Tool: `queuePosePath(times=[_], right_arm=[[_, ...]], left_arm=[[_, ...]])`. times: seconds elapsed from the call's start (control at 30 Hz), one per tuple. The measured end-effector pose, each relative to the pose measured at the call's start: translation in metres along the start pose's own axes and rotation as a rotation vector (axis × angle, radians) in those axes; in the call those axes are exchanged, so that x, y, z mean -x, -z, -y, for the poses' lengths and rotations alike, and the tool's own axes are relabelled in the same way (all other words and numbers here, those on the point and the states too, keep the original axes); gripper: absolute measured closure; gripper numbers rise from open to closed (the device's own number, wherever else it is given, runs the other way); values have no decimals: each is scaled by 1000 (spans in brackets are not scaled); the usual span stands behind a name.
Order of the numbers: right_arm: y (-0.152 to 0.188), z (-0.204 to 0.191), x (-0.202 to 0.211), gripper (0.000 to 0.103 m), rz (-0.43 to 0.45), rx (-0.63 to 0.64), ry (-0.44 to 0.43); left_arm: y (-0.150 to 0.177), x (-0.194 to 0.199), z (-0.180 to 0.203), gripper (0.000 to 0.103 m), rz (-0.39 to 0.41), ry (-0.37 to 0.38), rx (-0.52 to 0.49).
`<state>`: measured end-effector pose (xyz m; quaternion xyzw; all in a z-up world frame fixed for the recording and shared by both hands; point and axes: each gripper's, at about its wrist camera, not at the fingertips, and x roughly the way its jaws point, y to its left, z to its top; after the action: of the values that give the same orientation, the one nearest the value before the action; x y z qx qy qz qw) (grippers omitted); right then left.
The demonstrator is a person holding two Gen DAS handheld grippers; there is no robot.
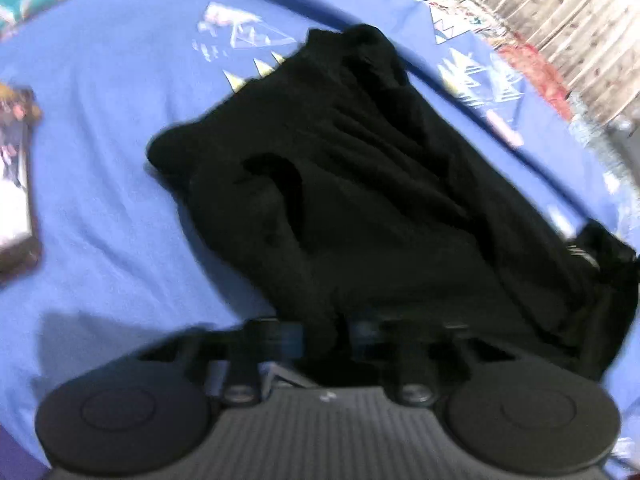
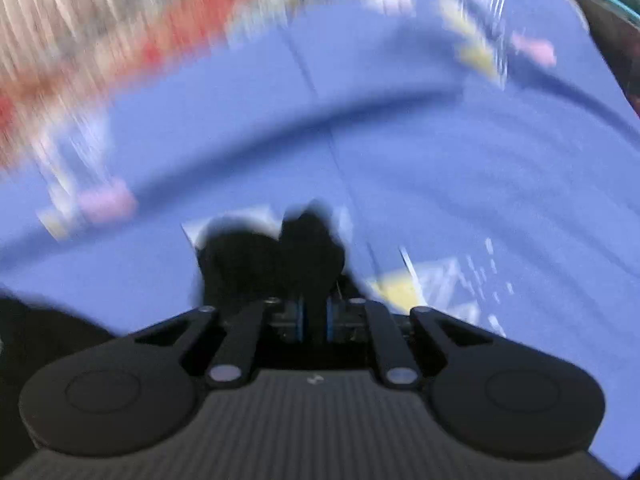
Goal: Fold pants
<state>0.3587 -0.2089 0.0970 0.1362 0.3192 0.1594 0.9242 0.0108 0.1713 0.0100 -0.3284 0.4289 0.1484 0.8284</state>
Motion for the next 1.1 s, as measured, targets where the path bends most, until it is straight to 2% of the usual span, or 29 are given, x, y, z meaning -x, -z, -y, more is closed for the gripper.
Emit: queuePosePath(times=[0.07,0.13,0.2,0.23,0.33,0.4,0.53,0.57,0.6,0.67,0.7,0.73,0.77,0.8,0.93,1.03,1.1], right_arm=[[-20,12,56,92,188,-110,-104],[-28,29,110,91,345,-163,-137],[-21,54,154,91,437,-205,-142],[-12,65,170,91,453,-211,-111],[34,95,198,91,423,-182,36],[75,122,210,92,390,-213,90],[152,191,195,91,189,-439,234],[169,206,191,89,150,-505,243],[183,216,188,83,131,-576,229],[197,222,198,81,196,-691,242],[199,224,206,68,238,-721,261],[200,222,214,62,275,-740,287],[198,220,221,59,313,-746,307],[196,218,225,59,336,-721,300],[180,173,225,59,332,-505,206],[171,134,202,59,256,-370,94],[172,104,184,59,193,-293,35]], left_arm=[[-1,6,-3,88,12,20,28],[2,14,-5,89,19,51,46],[8,22,-7,89,25,116,62],[11,25,-7,89,25,131,66],[21,31,-6,89,11,142,55],[26,34,-8,90,4,137,52],[33,33,-24,92,-31,127,78],[36,31,-24,92,-38,119,78],[38,30,-25,91,-42,104,73],[40,30,-29,83,-52,86,78],[41,33,-31,76,-45,88,86],[41,36,-32,70,-36,86,88],[42,40,-35,59,-22,79,90],[38,42,-36,53,-5,75,95],[31,52,-59,40,39,72,171],[18,45,-76,32,55,70,226],[9,40,-86,27,57,103,272]])
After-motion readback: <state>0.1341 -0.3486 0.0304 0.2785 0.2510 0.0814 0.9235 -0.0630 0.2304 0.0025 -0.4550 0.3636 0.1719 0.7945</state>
